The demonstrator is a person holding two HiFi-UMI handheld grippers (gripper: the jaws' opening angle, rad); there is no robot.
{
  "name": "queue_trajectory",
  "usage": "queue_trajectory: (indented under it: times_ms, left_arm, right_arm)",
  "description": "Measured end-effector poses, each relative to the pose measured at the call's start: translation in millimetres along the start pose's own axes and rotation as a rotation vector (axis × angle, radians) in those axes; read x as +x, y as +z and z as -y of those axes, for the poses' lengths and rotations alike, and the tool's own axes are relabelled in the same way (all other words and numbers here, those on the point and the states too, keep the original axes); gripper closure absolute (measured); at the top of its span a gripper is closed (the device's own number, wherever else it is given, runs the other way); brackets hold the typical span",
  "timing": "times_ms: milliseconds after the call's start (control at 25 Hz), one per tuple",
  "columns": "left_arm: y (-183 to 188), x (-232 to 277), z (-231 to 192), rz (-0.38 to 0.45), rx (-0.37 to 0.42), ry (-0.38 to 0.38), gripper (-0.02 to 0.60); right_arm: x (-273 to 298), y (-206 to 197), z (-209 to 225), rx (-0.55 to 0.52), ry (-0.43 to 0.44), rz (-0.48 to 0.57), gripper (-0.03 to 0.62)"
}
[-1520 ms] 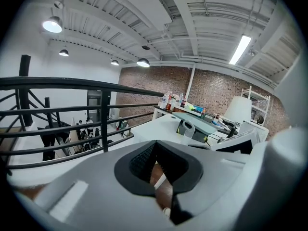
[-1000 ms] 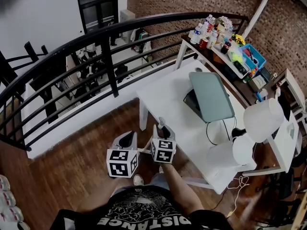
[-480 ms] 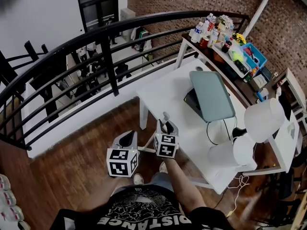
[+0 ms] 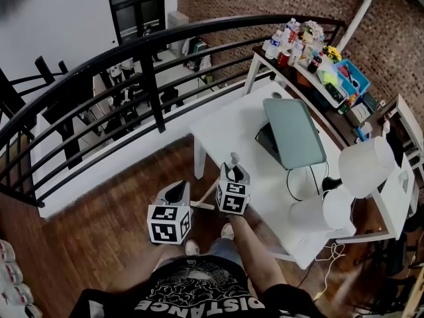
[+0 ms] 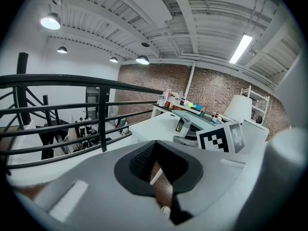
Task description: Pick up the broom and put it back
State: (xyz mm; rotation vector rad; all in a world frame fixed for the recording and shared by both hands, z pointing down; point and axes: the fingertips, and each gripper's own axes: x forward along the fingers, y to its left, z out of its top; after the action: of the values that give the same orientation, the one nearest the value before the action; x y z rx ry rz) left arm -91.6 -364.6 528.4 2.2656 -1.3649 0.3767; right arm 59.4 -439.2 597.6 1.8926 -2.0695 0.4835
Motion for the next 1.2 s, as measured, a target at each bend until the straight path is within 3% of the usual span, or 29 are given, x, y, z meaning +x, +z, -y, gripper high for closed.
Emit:
queue_trajectory:
  times_ms: [600,1200]
  left_arm:
    - [-1,0,0,-0.002,-0.004,0.003,0.577]
    - [-3,-2,6,0.000,0.001,-0.012,0.577]
  right_arm:
    - [3,1,2,-0.015,0.019,-0.002,0.495]
    - [-7,-6,7,0.001,0.021,-0.005,0.445]
